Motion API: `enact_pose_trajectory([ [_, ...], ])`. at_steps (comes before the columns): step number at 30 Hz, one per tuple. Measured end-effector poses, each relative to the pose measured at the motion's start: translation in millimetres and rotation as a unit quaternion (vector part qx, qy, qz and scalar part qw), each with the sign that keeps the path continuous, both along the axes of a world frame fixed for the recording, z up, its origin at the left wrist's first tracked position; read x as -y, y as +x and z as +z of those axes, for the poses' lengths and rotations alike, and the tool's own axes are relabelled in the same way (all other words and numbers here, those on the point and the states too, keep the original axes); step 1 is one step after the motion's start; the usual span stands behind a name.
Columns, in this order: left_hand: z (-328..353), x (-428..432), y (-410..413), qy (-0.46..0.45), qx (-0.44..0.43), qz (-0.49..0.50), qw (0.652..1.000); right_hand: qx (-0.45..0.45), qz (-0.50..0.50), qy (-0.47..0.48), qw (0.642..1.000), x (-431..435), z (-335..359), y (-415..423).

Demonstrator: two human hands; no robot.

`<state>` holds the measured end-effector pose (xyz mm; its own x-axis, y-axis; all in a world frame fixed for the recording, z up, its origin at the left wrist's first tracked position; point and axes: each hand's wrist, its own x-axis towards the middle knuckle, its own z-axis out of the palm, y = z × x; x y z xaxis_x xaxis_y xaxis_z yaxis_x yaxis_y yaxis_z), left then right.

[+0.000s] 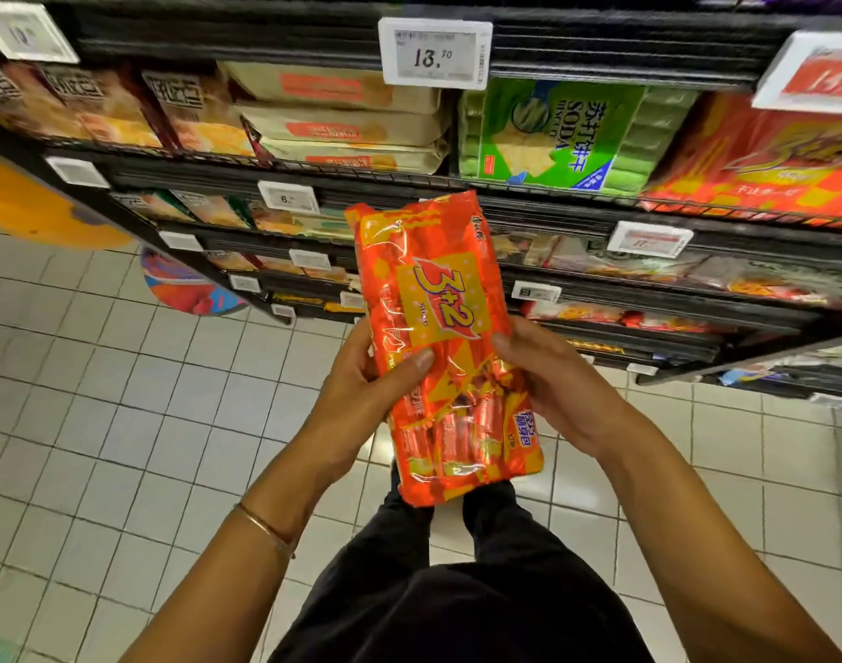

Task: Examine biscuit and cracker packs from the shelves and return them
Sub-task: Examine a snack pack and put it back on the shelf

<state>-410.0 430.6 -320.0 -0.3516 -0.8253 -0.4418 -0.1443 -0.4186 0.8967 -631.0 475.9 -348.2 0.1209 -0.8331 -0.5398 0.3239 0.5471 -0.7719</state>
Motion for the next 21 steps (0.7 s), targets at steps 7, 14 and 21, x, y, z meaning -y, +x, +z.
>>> enact_pose_trajectory([
  [7,12,12,27,0.013,-0.018,-0.037,0.999,-0.045,-0.046,-0.011,0.998,-10,25,36],
  [14,8,15,60,0.026,-0.046,-0.05,0.997,-0.13,-0.085,-0.053,0.986,-23,41,84],
  [21,17,10,77,0.105,-0.124,-0.026,0.986,-0.144,-0.116,-0.101,0.977,-38,61,115],
])
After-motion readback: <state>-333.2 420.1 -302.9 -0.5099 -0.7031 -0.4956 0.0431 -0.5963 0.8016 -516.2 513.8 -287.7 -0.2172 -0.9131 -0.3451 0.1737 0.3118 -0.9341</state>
